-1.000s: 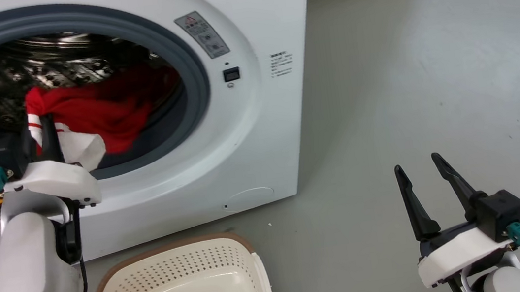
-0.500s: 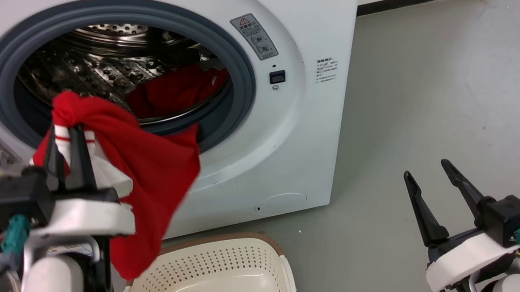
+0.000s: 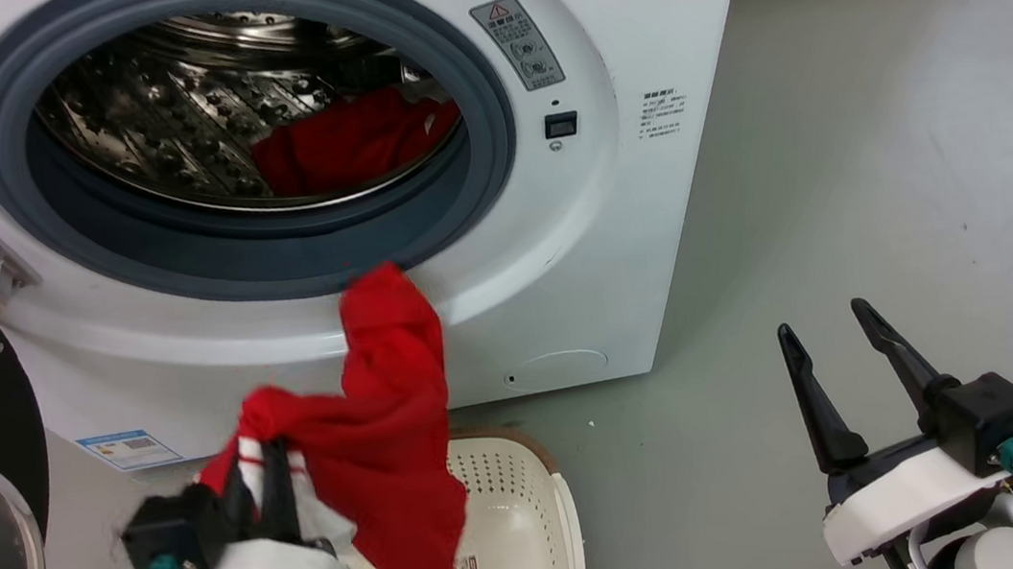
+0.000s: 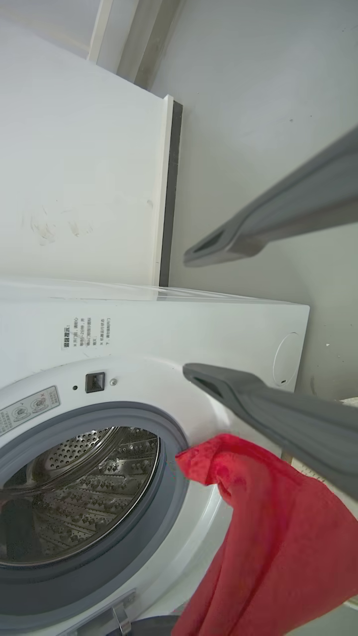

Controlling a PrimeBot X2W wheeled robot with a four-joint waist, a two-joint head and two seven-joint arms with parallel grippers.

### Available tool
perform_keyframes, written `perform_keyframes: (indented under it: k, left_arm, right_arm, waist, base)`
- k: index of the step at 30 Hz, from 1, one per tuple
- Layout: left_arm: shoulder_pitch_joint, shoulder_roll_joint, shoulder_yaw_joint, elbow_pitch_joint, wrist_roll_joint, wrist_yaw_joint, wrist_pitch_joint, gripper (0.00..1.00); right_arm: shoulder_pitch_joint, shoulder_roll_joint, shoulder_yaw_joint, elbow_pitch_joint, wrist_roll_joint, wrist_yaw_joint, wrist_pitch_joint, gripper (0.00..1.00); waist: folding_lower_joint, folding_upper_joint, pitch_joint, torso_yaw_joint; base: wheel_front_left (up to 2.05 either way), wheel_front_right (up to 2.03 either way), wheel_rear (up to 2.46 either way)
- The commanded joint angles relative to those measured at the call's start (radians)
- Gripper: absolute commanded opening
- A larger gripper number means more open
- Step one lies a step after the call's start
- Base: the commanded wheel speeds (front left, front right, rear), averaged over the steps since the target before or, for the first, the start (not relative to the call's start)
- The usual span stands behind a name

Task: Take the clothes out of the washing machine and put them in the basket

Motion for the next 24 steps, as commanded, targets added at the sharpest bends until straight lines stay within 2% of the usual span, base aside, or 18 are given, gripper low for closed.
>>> perform_keyframes:
  k: [1,7,11,24]
  left_arm:
    - [0.020,-0.015,-0.008,0.044,-0.011,-0.004,-0.011,0.00]
    - [-0.011,-0.057,-0.004,0.230,-0.043,-0.007,-0.088,0.00]
    - [-0.066,-0.066,0.006,0.370,-0.053,-0.016,-0.139,0.00]
    - [-0.314,-0.023,0.069,0.809,-0.062,-0.038,-0.200,0.00]
  right_arm:
    - [-0.015,0.002,0.005,-0.004,0.001,-0.001,-0.002,1.00]
    - [-0.047,0.002,0.008,-0.007,0.000,-0.001,-0.005,1.00]
    - [-0.080,0.002,0.018,-0.009,-0.003,-0.001,-0.009,1.00]
    - [-0.179,0.002,0.074,-0.014,0.030,-0.001,-0.030,1.00]
  waist:
    - [-0.0001,0.0000,0.019,-0.006]
    - [-0.0001,0.0000,0.088,-0.025]
    - [-0.0001,0.0000,0.151,-0.053]
    - [-0.0001,0.0000,0.369,-0.175]
  base:
    - [0.00,0.00,0.00]
    - [0.00,0.00,0.00]
    - [0.00,0.00,0.00]
    - [0.00,0.00,0.00]
